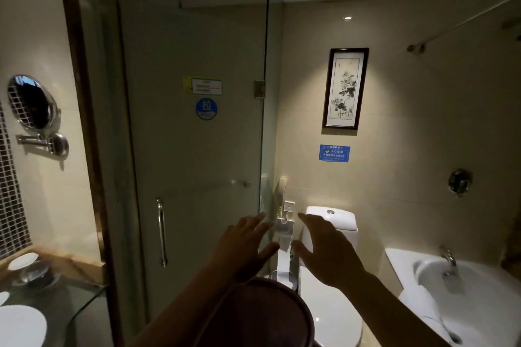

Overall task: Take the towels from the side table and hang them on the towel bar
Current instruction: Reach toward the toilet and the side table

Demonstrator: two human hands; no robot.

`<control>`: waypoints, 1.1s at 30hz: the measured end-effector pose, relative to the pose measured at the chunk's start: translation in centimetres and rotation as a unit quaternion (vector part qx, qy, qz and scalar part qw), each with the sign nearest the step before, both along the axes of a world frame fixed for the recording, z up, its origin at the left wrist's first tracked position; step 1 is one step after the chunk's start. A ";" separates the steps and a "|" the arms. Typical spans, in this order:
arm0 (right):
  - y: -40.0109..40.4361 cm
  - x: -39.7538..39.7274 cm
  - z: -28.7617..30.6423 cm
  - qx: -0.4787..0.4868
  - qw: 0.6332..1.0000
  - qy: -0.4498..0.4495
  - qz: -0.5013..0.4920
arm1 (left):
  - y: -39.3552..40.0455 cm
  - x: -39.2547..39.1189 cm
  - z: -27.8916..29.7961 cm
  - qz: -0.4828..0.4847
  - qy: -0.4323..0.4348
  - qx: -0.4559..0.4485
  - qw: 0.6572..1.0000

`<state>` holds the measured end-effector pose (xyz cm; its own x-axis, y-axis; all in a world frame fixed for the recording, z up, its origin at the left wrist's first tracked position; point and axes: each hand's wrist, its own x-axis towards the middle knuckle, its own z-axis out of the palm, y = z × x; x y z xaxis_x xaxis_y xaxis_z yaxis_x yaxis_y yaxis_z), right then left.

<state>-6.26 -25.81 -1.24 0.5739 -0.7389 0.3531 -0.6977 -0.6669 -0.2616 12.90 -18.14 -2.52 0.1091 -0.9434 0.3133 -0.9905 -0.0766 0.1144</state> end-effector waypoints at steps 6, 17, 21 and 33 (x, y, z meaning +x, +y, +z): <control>-3.0 2.6 -0.7 0.001 1.000 0.002 -0.005 | -3.7 2.9 -0.4 -0.010 -0.016 -0.005 1.000; -10.0 3.8 -2.0 -0.009 0.999 0.035 -0.005 | -9.9 3.6 -1.0 -0.022 0.002 -0.017 1.000; -11.7 6.6 -2.4 -0.003 0.999 0.031 0.017 | -11.2 5.6 -1.0 -0.010 -0.004 -0.004 1.000; -18.0 10.1 -2.8 -0.002 0.999 0.024 0.027 | -18.2 9.6 -1.1 0.001 0.003 0.015 1.000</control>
<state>3.82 -43.80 -4.03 0.6294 -0.7052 0.3264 -0.6723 -0.7048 -0.2263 22.52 -36.37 -3.63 0.1131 -0.9520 0.2845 -0.9897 -0.0826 0.1171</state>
